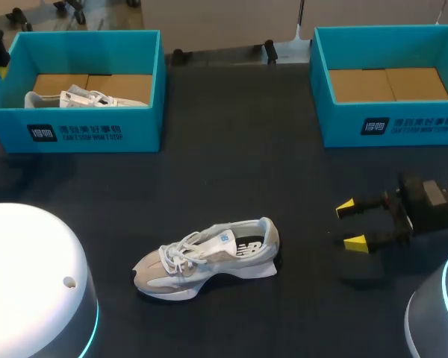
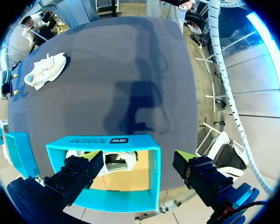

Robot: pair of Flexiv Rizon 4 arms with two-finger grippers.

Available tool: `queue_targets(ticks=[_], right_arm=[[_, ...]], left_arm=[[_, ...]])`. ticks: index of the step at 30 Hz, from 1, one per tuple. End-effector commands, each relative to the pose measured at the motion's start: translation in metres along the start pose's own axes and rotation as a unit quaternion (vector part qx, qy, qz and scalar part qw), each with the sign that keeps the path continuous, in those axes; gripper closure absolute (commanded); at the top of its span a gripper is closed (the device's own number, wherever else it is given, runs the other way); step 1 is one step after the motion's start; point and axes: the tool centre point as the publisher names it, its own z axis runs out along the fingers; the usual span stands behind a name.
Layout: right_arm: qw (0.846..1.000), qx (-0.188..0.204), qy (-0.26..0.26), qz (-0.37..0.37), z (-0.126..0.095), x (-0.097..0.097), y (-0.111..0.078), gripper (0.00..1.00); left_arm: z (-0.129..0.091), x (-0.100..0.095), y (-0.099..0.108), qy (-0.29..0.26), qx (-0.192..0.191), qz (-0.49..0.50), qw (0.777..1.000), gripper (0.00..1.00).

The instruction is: Take the shoe out of the shoebox, open the shoe tongue, remove and reinsert the insole, then place the shoe into the shoebox

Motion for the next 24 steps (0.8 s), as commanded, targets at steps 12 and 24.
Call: queue_targets(ticks=[12, 24], right_arm=[[0.995, 0.014, -0.069, -0.065, 0.004, -0.017, -0.015, 0.00], [0.995, 0.030, -0.047, -0.086, 0.029, -0.026, -0.015, 0.00]], left_arm=[[0.000, 0.000, -0.002, 0.001, -0.001, 0.000, 1.000, 0.00], [0.000, 0.000, -0.002, 0.001, -0.001, 0.000, 1.000, 0.00]])
